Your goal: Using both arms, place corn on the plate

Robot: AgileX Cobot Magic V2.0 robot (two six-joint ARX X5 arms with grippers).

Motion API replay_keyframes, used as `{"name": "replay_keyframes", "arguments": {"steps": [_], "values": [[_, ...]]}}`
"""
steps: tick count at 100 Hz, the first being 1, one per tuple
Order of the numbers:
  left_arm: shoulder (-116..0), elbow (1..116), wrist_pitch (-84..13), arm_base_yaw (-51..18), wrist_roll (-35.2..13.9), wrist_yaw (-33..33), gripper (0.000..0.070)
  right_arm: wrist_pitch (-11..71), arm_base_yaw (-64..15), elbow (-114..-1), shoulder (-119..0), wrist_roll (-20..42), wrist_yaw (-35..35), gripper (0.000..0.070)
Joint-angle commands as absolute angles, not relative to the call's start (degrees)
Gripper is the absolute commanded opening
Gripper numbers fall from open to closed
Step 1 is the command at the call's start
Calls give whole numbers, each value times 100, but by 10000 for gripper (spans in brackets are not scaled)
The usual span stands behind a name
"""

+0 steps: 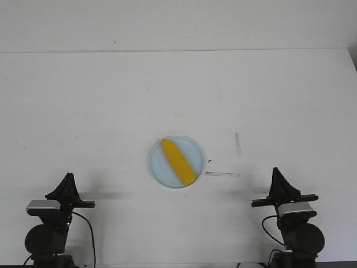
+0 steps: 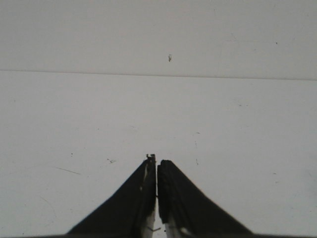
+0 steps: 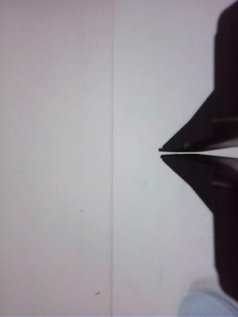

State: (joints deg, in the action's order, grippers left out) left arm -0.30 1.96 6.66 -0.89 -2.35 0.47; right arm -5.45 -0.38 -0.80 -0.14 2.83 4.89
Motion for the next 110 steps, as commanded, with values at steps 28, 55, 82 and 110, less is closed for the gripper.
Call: {"name": "replay_keyframes", "arguments": {"steps": [28,55,82,110], "values": [[-19,78,735,-82,-239,40,1,-631,-47,-73,-8,290,333,9],[-19,78,735,-82,-239,40,1,-357,-47,-73,-8,292,307,9],[-19,78,735,-82,-239,40,1,-419,-47,-73,-8,292,303,9],[-19,78,735,-82,-239,40,1,-419,-47,-73,-8,292,303,9]]}}
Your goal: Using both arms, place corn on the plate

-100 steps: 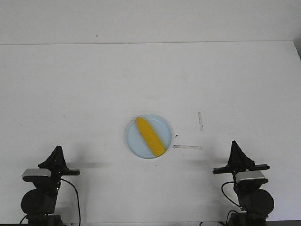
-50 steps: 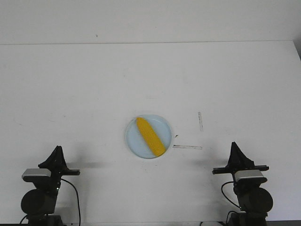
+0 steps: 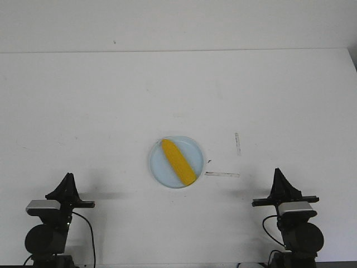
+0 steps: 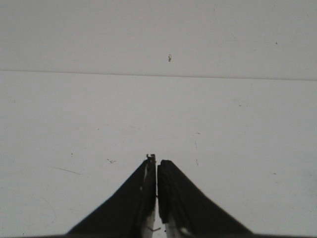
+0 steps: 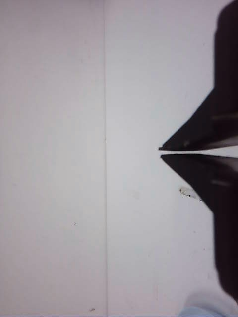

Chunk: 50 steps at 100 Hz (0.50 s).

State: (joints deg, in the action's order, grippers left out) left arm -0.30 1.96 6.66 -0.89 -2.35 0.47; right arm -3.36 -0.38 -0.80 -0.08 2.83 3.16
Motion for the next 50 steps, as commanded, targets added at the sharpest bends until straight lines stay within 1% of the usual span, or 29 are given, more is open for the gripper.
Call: {"name": "replay_keyframes", "arguments": {"steps": [1,50], "values": [[-19,78,735,-82,-239,40,1,-419,-47,-73,-8,292,301,9],[-19,78,735,-82,-239,40,1,-419,-47,-73,-8,292,303,9]]}}
